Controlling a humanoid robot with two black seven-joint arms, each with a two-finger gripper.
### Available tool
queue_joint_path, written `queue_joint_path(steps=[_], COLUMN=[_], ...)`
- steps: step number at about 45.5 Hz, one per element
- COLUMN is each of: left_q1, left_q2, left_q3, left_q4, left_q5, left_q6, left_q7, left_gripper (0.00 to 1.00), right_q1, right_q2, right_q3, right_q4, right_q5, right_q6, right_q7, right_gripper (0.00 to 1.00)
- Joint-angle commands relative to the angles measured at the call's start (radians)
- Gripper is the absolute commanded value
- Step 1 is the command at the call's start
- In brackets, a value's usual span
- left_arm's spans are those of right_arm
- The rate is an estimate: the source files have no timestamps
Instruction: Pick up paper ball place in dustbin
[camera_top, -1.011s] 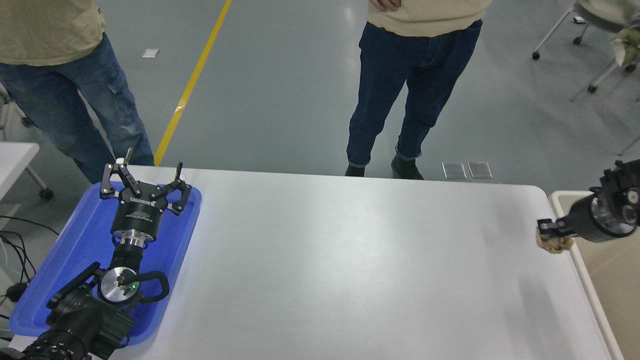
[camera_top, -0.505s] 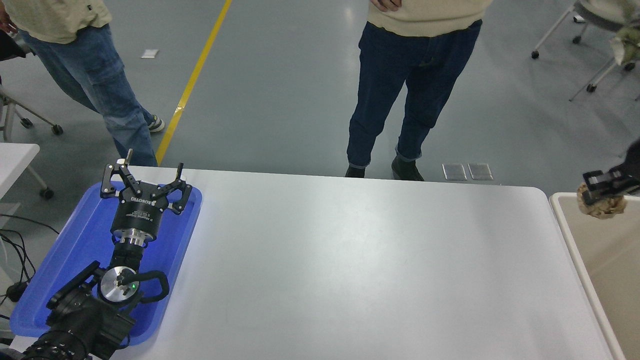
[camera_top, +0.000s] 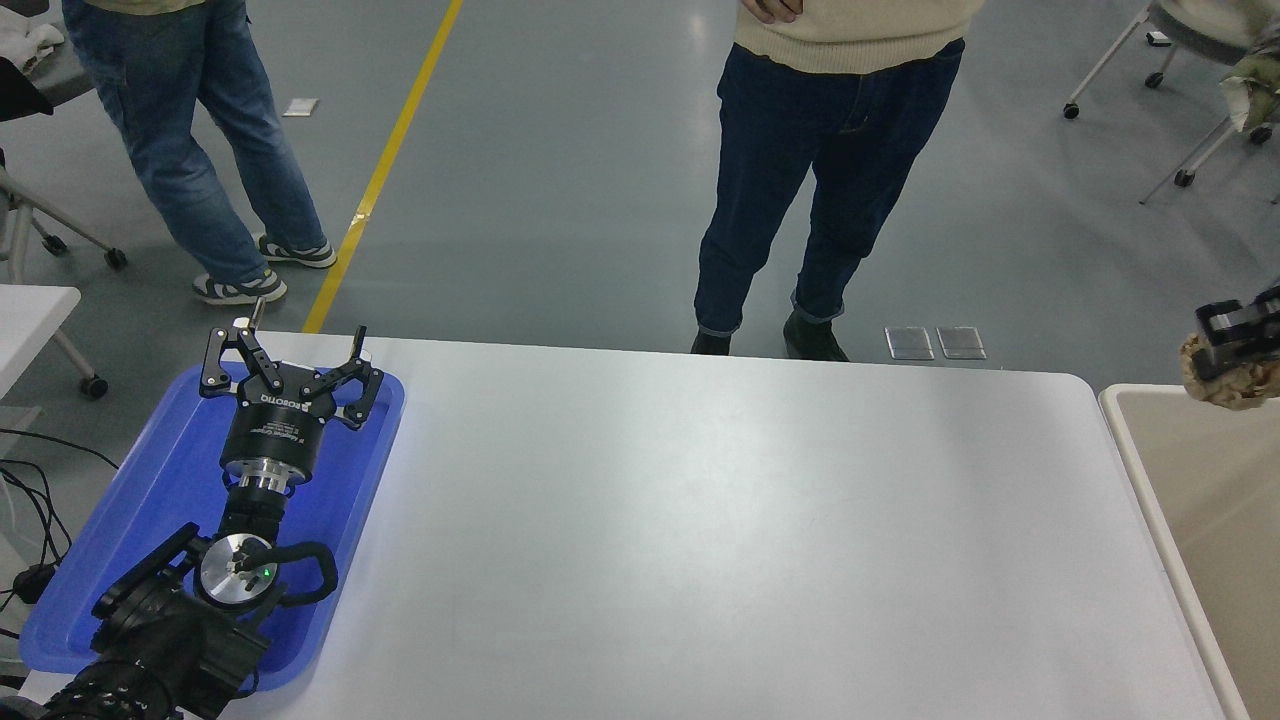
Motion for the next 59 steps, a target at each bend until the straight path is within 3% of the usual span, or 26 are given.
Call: queue_joint_path(steps=[1,10,19,25,38,51,59], left_q1=[0.0,0.0,0.0,0.0,0.0,0.0,0.0], left_q2=[0.0,0.0,0.0,0.0,0.0,0.0,0.0], left_q3=[0.0,0.0,-0.002,0.0,-0.002,-0.002,-0.002], left_q4=[0.0,0.0,0.0,0.0,0.0,0.0,0.0], left_q5=[0.0,-0.002,-0.002,-0.002,-0.002,-0.002,-0.002], left_q6=[0.0,0.0,0.0,0.0,0.0,0.0,0.0], left_q7=[0.0,-0.002,-0.003,-0.003,-0.003,-0.003,-0.005], left_gripper=[1.0,1.0,1.0,1.0,1.0,1.0,1.0], right_q1=[-0.074,-0.21,-0.497,-0.745,-1.184,-1.447,-1.539], right_q2=[-0.05,-0.118,-0.147,-0.138,-0.01,0.16,0.269], right_q3=[0.015,0.018,0.113,0.29,0.607,0.646,0.652], right_q4=[-0.078,-0.242,-0.543,-0.722,-1.06,-1.203,-1.227], right_q5=[0.001,-0.021,-0.027,-0.027,-0.007,0.093,0.162], right_q6=[0.005,0.005,0.004,-0.029,-0.136,-0.366,-0.512], right_q7=[0.001,0.014,0.103,0.133,0.143,0.13,0.086], right_gripper=[0.04,0.05,0.05,0.05,0.06,0.07,0.07])
